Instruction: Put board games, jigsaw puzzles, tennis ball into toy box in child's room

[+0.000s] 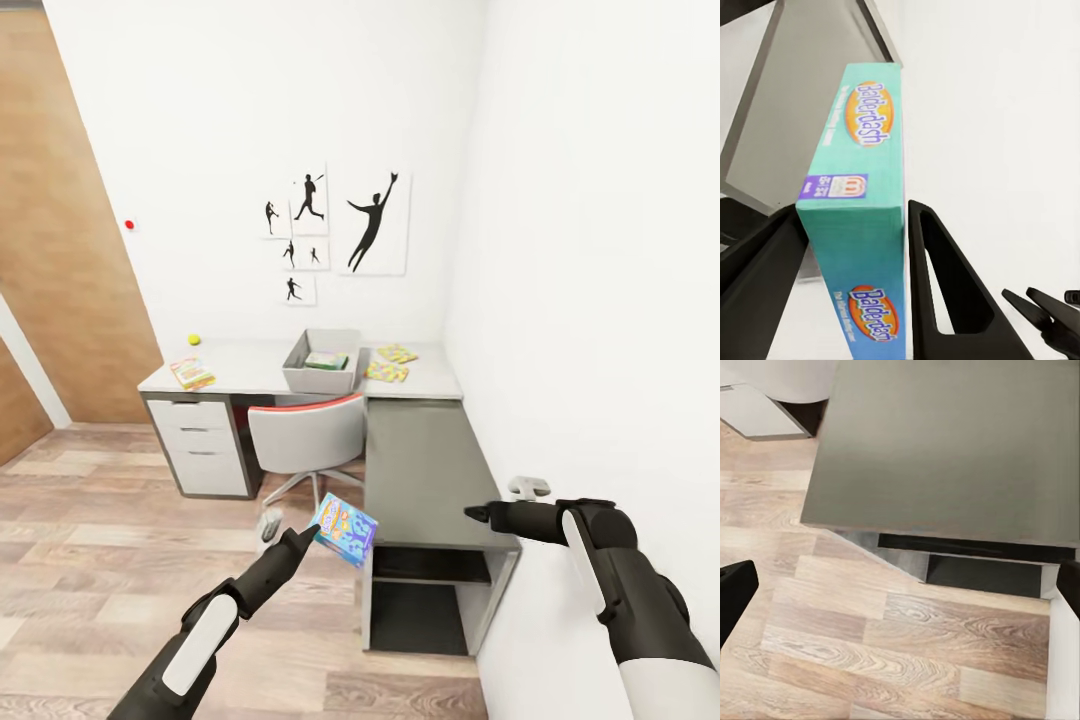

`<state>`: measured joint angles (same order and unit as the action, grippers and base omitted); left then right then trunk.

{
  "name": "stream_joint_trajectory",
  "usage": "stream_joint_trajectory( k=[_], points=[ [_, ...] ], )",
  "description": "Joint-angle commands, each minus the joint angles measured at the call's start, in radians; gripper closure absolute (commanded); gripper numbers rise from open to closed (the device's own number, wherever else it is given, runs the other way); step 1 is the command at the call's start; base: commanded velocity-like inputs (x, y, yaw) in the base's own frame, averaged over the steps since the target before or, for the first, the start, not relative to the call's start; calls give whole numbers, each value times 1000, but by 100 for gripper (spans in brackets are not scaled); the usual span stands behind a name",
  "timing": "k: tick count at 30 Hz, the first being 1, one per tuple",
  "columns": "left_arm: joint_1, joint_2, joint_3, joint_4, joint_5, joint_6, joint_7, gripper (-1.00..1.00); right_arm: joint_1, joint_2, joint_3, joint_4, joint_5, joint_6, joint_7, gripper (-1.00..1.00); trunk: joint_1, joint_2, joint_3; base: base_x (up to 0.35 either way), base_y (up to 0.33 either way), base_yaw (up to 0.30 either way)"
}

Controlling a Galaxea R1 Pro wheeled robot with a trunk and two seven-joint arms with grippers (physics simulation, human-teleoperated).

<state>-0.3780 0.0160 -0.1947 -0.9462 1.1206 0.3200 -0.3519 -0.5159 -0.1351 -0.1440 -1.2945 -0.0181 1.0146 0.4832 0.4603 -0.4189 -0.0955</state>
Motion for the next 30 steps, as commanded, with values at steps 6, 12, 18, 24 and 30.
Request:
stream_joint_trajectory(
  k=[6,12,18,24,30],
  points=[
    [0,1,-2,-1,12,4,-1,100,-1,0,0,-1,-1,5,1,-100,1,-2,-2,328,58,0],
    [0,1,-3,-2,12,4,0,100,-1,0,-1,-2,-1,5,1,-100,1,-2,-2,333,21,0],
    [0,1,-3,-1,11,4,0,100,-1,0,-1,-2,-2,6,1,-100,1,-2,-2,335,7,0],
    [1,1,-3,-1,11,4,1,100,-1,0,-1,-2,-1,6,1,-100,1,-2,-2,335,3,0],
    [1,1,-3,-1,11,3,1,100,-1,0,-2,-11,-1,8,0,-100,1,-2,-2,335,1,0]
  ],
)
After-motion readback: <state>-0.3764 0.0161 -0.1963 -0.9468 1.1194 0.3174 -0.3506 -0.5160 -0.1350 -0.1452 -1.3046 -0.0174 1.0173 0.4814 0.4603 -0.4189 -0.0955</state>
